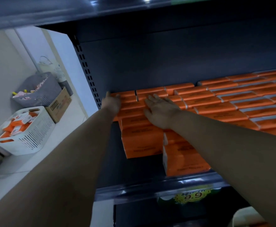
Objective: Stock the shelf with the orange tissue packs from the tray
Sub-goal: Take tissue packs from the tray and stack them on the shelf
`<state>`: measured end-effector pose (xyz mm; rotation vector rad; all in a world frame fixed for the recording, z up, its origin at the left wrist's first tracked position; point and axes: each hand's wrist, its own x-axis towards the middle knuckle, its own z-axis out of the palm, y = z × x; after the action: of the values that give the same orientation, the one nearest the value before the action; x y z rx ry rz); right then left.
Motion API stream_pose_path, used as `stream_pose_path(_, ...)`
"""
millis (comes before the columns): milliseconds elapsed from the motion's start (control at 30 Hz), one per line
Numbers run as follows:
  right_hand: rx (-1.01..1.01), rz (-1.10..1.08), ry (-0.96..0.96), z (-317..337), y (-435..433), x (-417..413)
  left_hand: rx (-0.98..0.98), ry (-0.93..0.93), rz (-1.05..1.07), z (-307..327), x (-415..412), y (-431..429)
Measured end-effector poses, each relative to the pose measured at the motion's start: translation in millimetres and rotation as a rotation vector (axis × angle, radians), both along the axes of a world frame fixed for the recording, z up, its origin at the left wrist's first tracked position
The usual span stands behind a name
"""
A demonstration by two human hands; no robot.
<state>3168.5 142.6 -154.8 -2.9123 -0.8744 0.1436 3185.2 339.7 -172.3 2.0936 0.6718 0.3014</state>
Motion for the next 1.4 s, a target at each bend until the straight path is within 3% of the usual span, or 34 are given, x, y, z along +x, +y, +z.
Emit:
stream_pose_path(500,0.027,0.001,0.025,-1.8,-10.8,3.3,0.050,0.017,-0.113,2.9,0.4,-25.2)
stream_pose_path(800,0.054,0.007,0.019,9.4,-34.6,-40.1,0.114,-0.105,-0.135,9.7,-45.3,-41.7)
stream_pose_path(1167,-0.046,-0.047,-0.090,-10.1,-54.0,-115.1,0.079,0.067,-0.192,7.8,-121.7,-77.3)
stream_pose_path(1400,0.044,-0.016,-0.051,-16.8,-66.2,-111.6,0.126,0.079,-0.205,-0.2,-123.0,-94.3)
